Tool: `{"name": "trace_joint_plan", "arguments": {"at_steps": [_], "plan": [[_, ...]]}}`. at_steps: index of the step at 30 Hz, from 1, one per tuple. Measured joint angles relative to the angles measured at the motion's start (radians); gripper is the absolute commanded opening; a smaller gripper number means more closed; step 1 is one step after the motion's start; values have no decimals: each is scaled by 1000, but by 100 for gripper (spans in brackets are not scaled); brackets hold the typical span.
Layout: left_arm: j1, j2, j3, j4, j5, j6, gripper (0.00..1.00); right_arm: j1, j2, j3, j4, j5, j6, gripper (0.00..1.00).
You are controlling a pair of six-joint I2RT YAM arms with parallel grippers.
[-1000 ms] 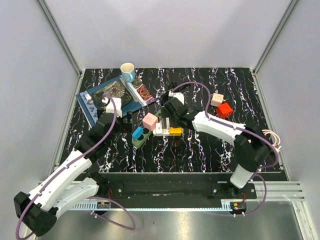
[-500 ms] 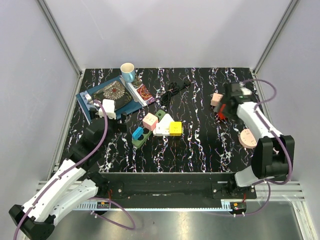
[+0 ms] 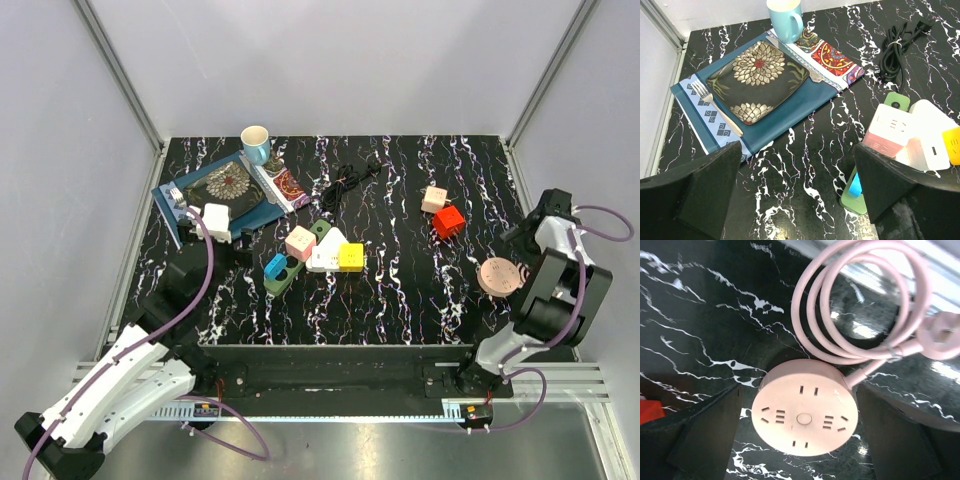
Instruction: Insert the plug
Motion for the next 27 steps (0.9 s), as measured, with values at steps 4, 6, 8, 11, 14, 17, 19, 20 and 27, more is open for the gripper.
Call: {"name": "trace_joint_plan", "arguments": {"at_steps": [4, 6, 8, 11, 14, 17, 19, 20, 27], "plan": [[0, 0, 0, 3, -6, 6, 99, -23, 113, -6, 35, -98, -53, 100], [0, 3, 0, 4, -6, 7, 99, -21, 129, -19, 52, -130, -76, 100], [0, 11, 0, 8, -6, 8, 99, -10, 126, -38, 63, -172, -97, 100], [0, 26, 0, 11, -6, 11, 99, 45, 116, -75, 77, -208, -119, 100], [0, 49, 0, 12, -6, 15, 99, 165, 92, -111, 71, -230, -138, 100], [2, 76, 0, 11, -6, 17, 99, 310, 73, -131, 72, -264, -156, 100], [6, 87, 0, 11, -6, 18, 99, 396, 68, -136, 70, -289, -170, 100], [9, 92, 0, 12, -7, 18, 99, 436, 66, -136, 68, -302, -177, 100], [26, 127, 0, 11, -9, 18, 99, 576, 44, -142, 6, -413, -201, 100]]}}
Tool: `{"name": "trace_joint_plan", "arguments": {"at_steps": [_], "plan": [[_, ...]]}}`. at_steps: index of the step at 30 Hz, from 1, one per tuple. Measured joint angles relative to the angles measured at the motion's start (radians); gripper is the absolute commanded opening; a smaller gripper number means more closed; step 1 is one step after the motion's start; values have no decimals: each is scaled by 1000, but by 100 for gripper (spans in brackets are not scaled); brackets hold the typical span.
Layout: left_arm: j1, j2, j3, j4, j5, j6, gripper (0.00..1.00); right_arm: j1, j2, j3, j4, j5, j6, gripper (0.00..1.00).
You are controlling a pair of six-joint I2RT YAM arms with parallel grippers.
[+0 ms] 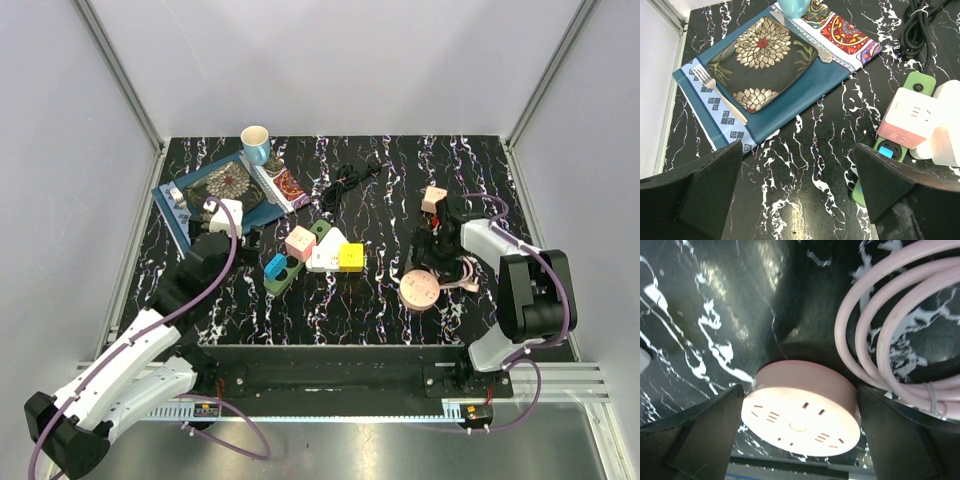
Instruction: Insert the plug
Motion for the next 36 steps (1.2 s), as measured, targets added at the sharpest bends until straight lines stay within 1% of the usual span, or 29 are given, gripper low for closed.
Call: {"name": "trace_joint_plan", "arguments": {"at_steps": [4, 7, 11, 14, 19, 24, 31, 36], "plan": [[10, 10, 0, 0, 0, 0, 99, 32, -35, 30, -77, 19, -4, 100], [17, 20, 0, -1, 0, 0, 99, 37, -89, 97, -109, 87, -15, 100], [24, 22, 0, -2, 1, 0, 99, 16, -93, 227, -78, 193, -61, 100], [31, 22, 0, -2, 1, 0, 99, -32, -54, 288, -23, 219, -97, 100], [35, 23, 0, -2, 1, 0, 99, -121, 76, 346, 62, 216, -157, 100], [38, 23, 0, -2, 5, 0, 99, -143, 190, 365, 129, 198, -256, 100], [38, 19, 0, -1, 21, 0, 99, -143, 251, 365, 186, 141, -387, 99], [39, 18, 0, -1, 34, 0, 99, -144, 254, 364, 208, 92, -457, 93]]}}
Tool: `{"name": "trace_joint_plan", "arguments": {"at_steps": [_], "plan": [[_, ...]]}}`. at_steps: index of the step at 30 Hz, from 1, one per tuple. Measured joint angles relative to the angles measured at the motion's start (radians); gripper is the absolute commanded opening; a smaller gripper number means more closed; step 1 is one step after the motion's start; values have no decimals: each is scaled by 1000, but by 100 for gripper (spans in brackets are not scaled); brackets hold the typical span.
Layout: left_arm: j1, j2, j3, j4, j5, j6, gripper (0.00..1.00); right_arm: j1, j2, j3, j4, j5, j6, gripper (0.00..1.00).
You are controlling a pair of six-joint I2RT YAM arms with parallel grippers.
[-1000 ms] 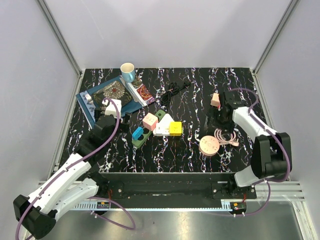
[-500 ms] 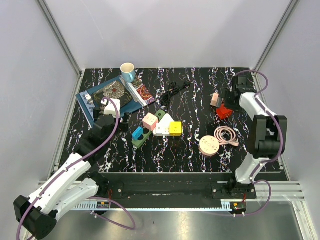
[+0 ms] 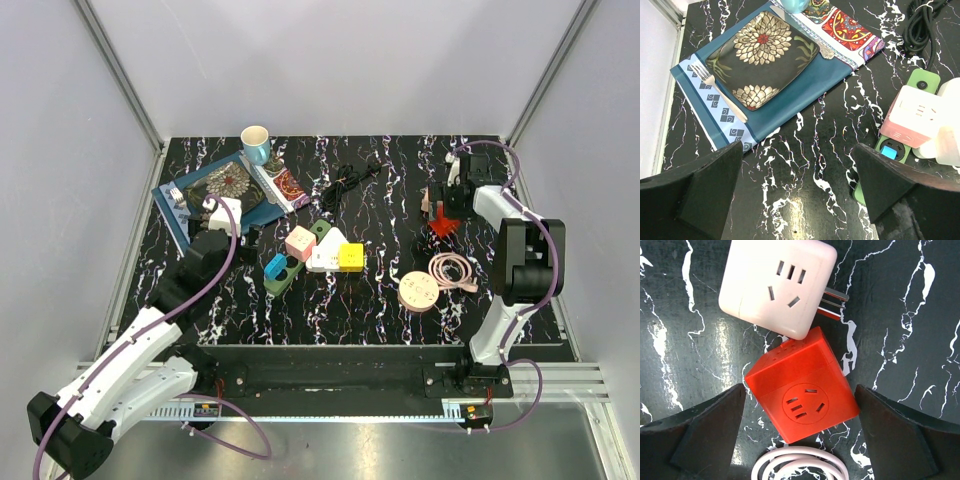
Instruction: Insert the plug
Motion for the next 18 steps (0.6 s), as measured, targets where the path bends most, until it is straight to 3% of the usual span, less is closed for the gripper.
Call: {"name": "trace_joint_plan", "arguments": {"at_steps": [5, 7, 9, 14, 18], "plan": [[0, 0, 0, 0, 10, 0, 99, -1, 3, -2, 3, -21, -34, 77], [0, 0, 0, 0, 19, -3, 99, -1, 4, -6, 6, -31, -45, 63], [0, 0, 0, 0, 34, -9, 99, -2, 4, -9, 12, -42, -53, 42], [0, 5, 0, 2, 90, -39, 99, 1, -15, -34, 36, -79, -47, 39], [0, 31, 17, 2, 161, -74, 99, 46, -51, -70, 33, -96, -19, 32]]}}
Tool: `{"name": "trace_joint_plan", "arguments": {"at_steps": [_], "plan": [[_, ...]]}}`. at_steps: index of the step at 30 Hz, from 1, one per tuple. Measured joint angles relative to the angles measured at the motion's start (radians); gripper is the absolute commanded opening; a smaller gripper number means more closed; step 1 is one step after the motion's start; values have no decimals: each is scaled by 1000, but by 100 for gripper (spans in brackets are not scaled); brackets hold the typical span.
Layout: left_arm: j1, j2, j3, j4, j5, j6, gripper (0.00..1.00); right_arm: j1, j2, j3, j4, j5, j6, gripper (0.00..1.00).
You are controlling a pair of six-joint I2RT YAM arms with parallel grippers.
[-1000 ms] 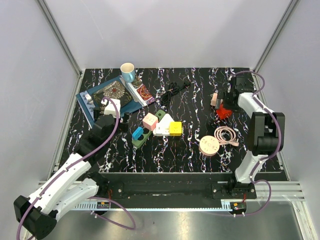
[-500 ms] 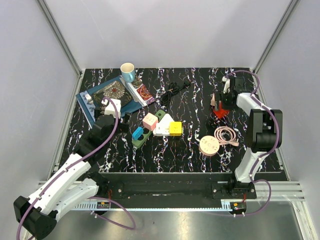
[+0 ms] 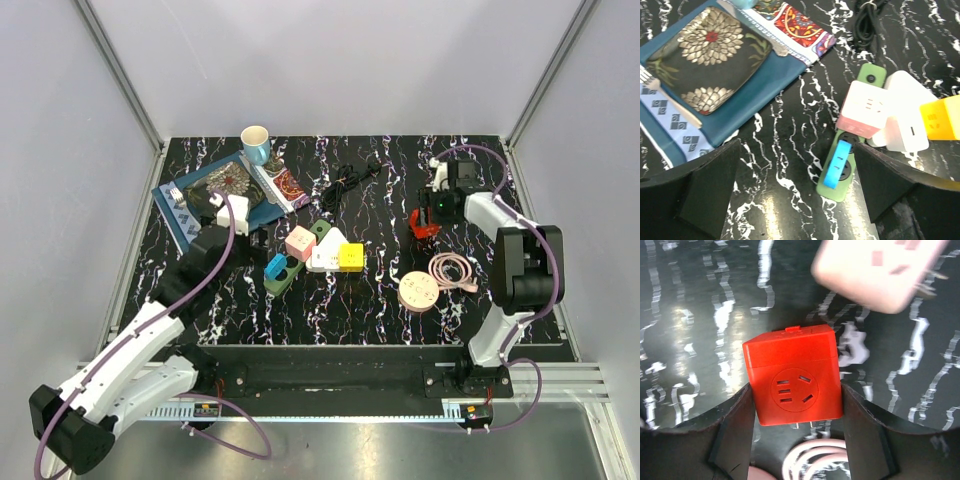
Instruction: Insert the plug
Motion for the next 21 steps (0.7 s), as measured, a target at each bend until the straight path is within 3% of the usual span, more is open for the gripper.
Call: {"name": "trace_joint_plan", "arguments": {"at_steps": [3, 9, 21], "plan": [[0, 31, 29, -3, 48, -25, 99, 74, -48, -29, -1, -12, 27, 27], [0, 117, 144, 2, 162, -125, 99, 186, -217, -86, 36, -53, 91, 27], [-6, 289, 209, 150, 471, -510, 99, 406, -595, -272, 270, -130, 246, 27]]}}
